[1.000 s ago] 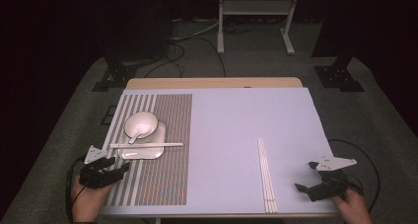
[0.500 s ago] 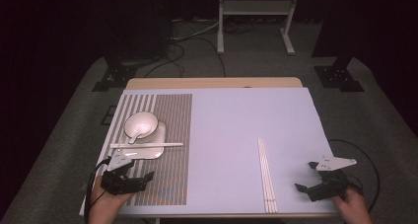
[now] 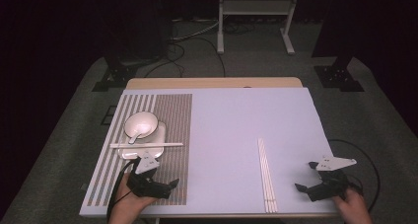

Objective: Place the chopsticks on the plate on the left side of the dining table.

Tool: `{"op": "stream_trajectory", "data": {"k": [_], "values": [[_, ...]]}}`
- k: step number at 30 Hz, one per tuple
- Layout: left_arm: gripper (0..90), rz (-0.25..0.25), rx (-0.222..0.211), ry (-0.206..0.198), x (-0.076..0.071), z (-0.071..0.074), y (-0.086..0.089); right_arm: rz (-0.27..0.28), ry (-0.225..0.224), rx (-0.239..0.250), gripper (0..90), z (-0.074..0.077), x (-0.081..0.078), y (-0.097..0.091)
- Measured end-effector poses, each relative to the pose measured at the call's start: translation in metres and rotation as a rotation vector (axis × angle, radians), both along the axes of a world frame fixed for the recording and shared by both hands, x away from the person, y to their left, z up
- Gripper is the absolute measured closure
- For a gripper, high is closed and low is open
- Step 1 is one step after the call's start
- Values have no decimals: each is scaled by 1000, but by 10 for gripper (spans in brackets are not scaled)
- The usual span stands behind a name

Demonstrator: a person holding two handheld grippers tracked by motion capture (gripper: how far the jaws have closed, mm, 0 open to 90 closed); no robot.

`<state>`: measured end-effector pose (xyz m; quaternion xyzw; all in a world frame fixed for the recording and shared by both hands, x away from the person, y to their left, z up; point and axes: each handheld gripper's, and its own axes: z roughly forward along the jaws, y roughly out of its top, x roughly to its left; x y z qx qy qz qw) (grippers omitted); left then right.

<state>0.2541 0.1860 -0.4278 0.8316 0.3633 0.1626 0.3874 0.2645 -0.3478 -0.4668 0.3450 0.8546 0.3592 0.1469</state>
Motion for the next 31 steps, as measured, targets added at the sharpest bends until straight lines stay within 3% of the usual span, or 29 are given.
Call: {"op": "stream_trajectory", "data": {"k": [8, 17, 24, 31], "values": [[0, -79, 22, -18, 6, -7, -27, 0, 0, 0, 21, 0, 0, 0], [0, -152, 67, 16, 17, -23, -51, 0, -1, 0, 21, 0, 0, 0], [0, -187, 94, 41, 19, -34, -59, -1, -2, -1, 21, 0, 0, 0], [0, -188, 82, 30, 18, -36, -58, 0, -2, -1, 21, 0, 0, 0]]}}
